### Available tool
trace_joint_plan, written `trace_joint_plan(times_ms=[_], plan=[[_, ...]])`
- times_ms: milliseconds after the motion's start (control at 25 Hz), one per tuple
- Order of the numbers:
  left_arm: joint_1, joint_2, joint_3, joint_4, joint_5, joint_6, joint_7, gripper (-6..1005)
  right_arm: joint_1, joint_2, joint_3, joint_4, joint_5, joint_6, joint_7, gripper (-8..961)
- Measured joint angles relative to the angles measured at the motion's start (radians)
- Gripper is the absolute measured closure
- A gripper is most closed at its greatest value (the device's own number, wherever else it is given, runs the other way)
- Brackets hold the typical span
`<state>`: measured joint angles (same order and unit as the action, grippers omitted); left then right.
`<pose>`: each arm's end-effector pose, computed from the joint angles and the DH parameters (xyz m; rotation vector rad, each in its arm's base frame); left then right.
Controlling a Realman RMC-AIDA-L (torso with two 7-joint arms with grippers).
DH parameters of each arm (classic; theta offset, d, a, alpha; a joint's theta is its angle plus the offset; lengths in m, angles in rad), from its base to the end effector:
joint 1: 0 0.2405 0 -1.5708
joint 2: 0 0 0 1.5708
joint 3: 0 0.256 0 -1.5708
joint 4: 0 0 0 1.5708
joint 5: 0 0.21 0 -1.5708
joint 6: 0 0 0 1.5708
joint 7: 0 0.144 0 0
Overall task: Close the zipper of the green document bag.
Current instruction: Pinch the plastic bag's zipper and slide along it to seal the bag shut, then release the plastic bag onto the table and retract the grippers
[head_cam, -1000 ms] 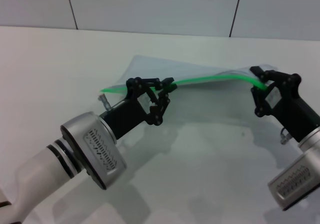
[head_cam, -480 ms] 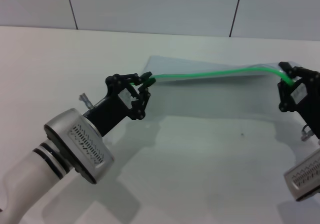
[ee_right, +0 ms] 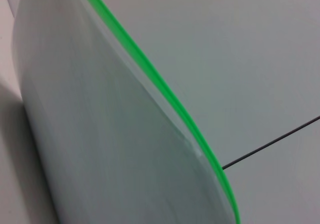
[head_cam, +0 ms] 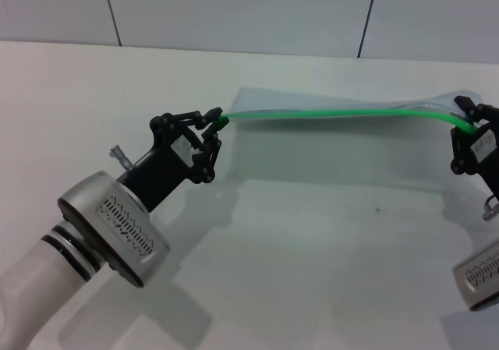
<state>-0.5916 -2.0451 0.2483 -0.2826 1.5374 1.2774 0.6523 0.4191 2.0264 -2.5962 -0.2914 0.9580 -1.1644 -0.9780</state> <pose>-0.2660 0.3201 -0.0742 -1.9371 0.4024 -0.3275 0.3037 0.3215 -0.0394 -1.7220 -0.5183 -0.0281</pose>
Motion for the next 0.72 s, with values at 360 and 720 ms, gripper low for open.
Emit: trace_joint_plan(times_ms=[360, 720], plan=[[-0.004, -0.002, -0.053, -0.012, -0.004, 0.058, 0.005, 874, -0.014, 0.005, 0.078, 0.000, 0.002, -0.013, 0.001, 746], [0.010, -0.005, -0.055, -0.014, -0.003, 0.162, -0.019, 623, -0.069, 0.008, 0.197, -0.005, 0.002, -0.133, 0.002, 498]])
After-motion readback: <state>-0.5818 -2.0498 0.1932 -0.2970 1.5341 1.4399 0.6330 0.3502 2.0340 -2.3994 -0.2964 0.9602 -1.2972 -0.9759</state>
